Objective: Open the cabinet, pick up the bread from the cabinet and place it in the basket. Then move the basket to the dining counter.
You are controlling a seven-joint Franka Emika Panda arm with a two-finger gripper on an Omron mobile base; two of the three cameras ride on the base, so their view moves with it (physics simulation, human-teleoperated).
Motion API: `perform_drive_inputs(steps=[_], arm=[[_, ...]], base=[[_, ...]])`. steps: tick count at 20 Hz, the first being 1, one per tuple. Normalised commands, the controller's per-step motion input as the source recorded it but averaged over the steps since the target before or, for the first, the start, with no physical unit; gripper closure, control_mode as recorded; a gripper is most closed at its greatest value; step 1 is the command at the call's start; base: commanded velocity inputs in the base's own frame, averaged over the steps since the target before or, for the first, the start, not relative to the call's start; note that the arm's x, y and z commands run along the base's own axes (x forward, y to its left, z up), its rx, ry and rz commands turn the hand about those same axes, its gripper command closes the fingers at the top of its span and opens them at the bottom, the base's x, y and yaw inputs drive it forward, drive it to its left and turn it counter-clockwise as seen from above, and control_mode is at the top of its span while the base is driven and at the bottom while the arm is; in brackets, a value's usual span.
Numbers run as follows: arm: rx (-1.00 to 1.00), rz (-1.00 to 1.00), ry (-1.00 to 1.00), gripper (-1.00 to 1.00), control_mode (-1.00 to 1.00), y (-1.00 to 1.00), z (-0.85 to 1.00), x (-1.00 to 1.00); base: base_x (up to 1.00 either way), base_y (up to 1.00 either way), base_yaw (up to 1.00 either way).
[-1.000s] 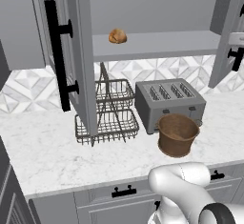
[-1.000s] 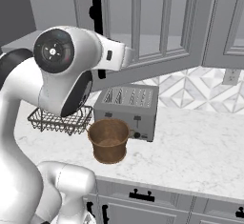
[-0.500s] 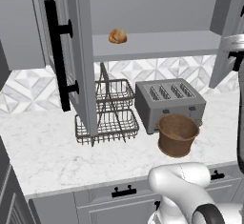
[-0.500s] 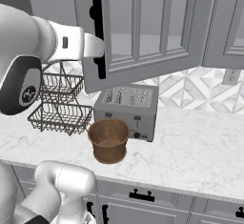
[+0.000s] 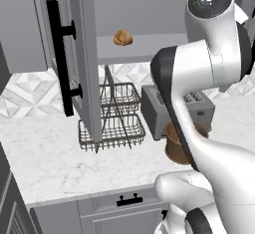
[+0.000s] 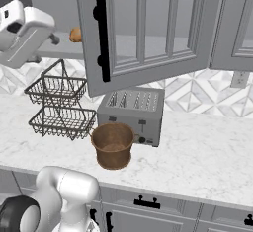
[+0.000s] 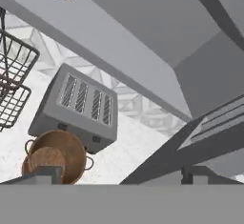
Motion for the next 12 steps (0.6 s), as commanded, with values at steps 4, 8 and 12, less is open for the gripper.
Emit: perform_drive_inputs(steps=[4,8,12], arm=[[-0.64,-0.12,0.4,-1.0,-1.0,0.08,-0.63,0.98],[-0.48,-0.17,0.45,-1.0,-1.0,-0.44,-0.41,1.0],[-0.33,-0.3,0.43,-1.0,-1.0,-0.74,-0.1,0.71]], base=[[0.0,0.0,0.0],[0.0,0.0,0.0],[0.0,0.0,0.0]])
